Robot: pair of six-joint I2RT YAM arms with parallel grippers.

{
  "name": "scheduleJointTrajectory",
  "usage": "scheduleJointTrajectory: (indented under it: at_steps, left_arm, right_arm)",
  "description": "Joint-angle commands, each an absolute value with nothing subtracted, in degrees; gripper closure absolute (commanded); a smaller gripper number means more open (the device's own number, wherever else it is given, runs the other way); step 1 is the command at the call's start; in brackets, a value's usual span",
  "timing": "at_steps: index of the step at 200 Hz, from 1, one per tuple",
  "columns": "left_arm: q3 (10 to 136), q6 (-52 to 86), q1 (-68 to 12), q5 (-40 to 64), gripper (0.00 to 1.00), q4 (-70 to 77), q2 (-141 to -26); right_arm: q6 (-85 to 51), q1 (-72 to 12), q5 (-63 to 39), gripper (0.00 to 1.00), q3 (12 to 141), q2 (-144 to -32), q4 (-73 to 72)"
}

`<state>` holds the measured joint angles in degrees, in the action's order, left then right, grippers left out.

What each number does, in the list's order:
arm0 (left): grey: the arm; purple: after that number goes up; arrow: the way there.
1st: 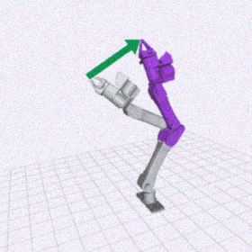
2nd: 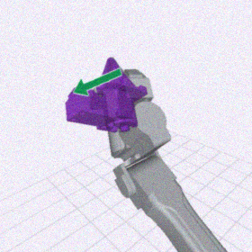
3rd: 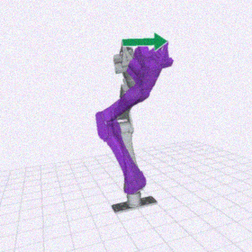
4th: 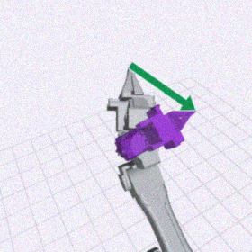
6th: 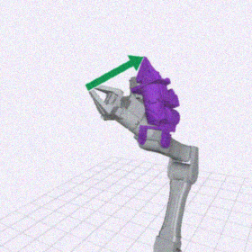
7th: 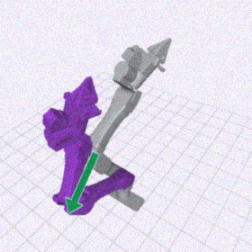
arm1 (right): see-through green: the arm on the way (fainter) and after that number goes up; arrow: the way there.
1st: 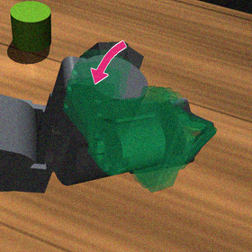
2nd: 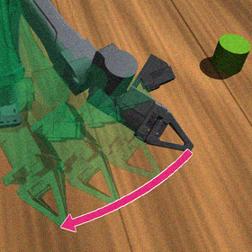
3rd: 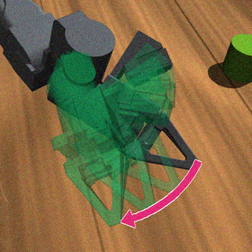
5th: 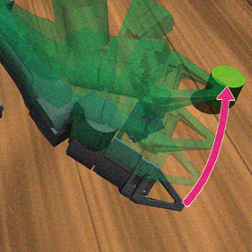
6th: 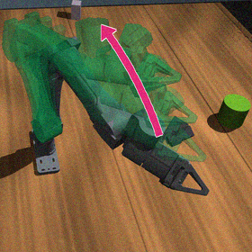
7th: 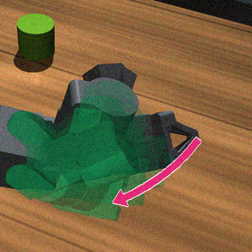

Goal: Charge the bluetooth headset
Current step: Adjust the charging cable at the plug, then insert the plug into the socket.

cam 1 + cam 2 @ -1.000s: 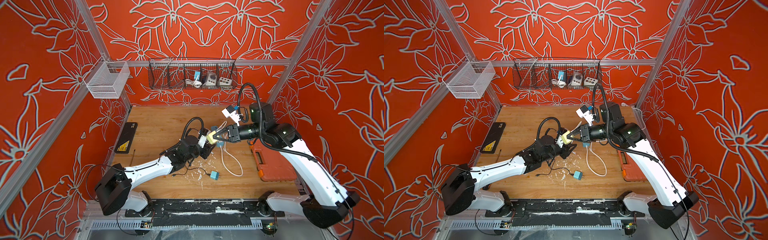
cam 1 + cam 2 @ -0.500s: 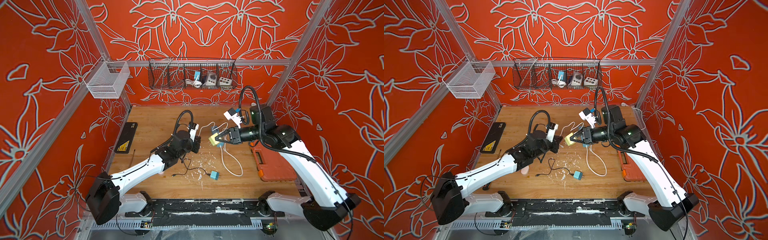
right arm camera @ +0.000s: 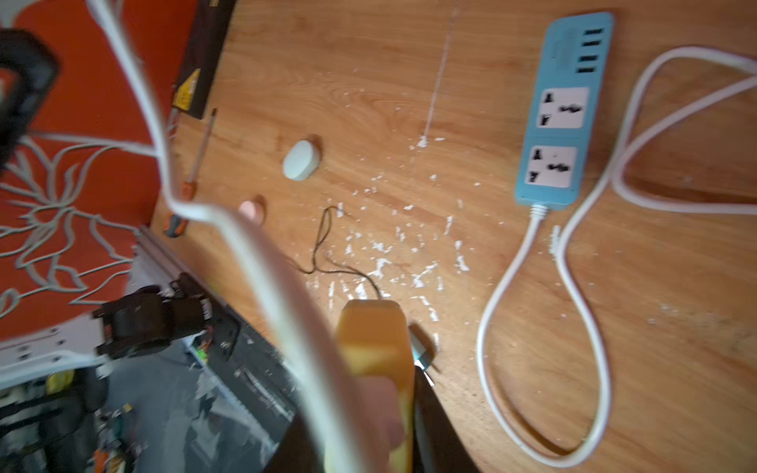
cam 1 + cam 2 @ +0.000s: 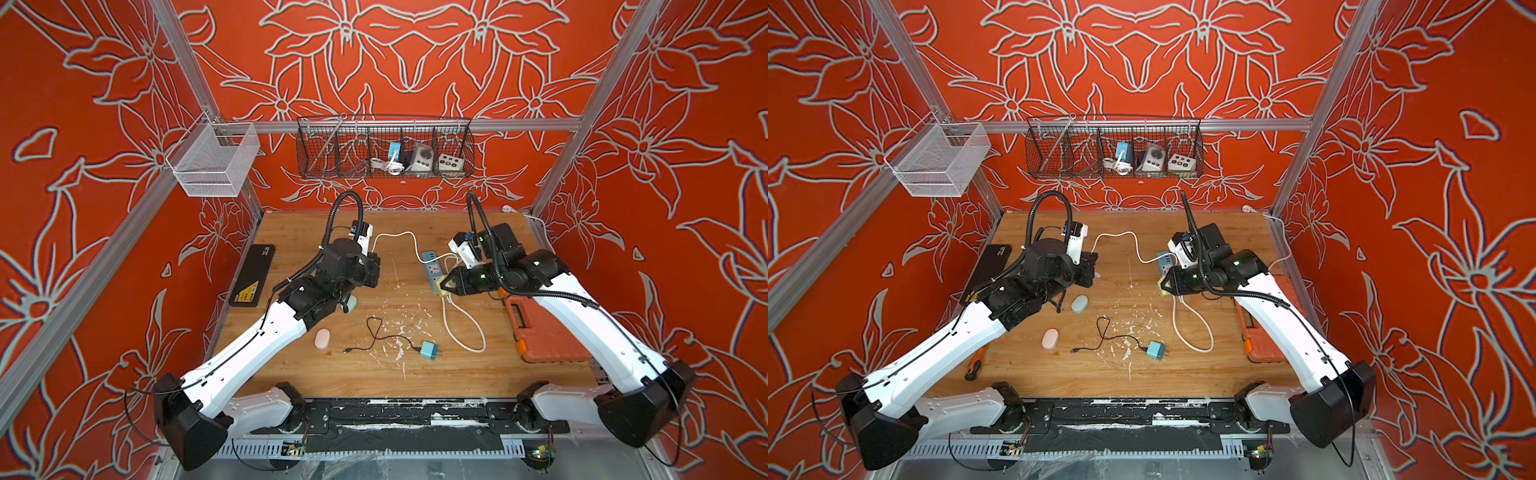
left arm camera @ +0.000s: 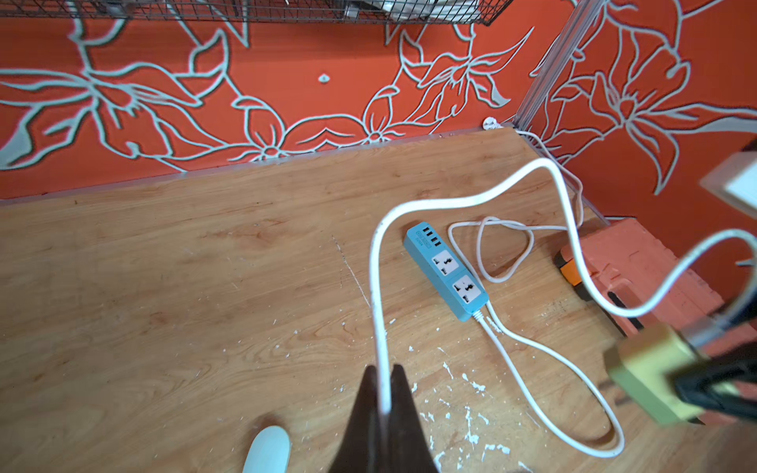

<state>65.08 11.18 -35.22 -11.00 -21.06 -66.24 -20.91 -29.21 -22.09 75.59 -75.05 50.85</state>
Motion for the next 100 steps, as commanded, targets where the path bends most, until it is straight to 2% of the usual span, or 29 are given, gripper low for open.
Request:
scheduleJointTrajectory:
  at_steps: [1, 34, 100]
  left_arm:
    - [68.08, 10.43, -34.48, -13.56, 1.0, -27.94, -66.14]
    - [73.5, 12.24, -32.94, -15.12, 1.0, -35.02, -71.22]
    - [73.14, 13.95, -29.94, -11.46, 1.0, -34.13, -75.69]
  right_arm:
    - [-18.81, -29.01, -9.62, 0.85, 74.93, -78.22, 47.02]
    - [-18.24, -29.1, -1.16, 0.84, 76.09, -83.37, 42.2]
    - [-17.27, -28.86, 3.78, 0.85, 80.33, -95.45, 33.95]
